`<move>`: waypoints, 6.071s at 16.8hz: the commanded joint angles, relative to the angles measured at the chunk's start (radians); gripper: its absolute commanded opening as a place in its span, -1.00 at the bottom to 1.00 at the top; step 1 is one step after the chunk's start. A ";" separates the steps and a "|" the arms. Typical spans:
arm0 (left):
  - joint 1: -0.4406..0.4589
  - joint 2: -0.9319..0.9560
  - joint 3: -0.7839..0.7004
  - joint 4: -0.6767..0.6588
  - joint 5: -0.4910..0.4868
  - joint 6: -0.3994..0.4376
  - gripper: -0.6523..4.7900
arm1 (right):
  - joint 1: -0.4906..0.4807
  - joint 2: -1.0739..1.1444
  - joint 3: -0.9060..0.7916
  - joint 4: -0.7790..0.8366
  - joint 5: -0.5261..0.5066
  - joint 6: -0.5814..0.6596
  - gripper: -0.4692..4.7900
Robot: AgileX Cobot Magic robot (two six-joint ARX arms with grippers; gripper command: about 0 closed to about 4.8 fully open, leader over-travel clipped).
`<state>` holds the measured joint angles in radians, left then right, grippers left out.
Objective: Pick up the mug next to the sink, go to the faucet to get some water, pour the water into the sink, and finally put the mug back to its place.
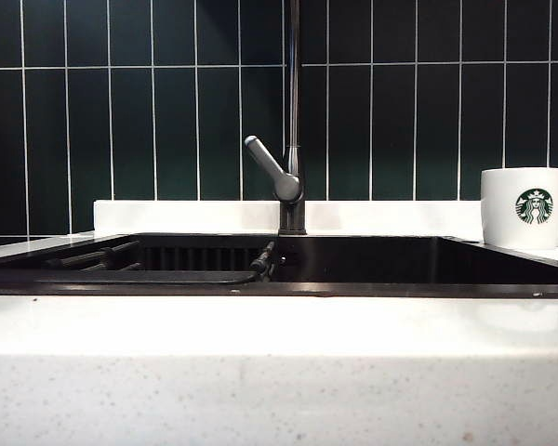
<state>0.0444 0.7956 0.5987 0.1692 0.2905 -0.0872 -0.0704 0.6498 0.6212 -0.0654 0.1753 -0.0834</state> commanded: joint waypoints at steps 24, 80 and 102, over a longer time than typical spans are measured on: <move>-0.169 0.631 0.069 0.487 0.126 0.204 -0.45 | -0.082 0.906 0.008 0.797 -0.089 -0.002 0.11; -0.169 0.812 0.259 0.453 0.391 0.167 -0.45 | 0.206 0.746 0.204 0.853 -0.403 0.087 -0.82; -0.277 1.404 1.110 0.362 0.587 0.138 -0.28 | 0.374 1.061 0.766 0.450 -0.470 0.116 -0.82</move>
<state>-0.2230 2.2044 1.7054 0.5194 0.8532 0.0483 0.3031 1.7264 1.3510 0.3798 -0.2913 0.0143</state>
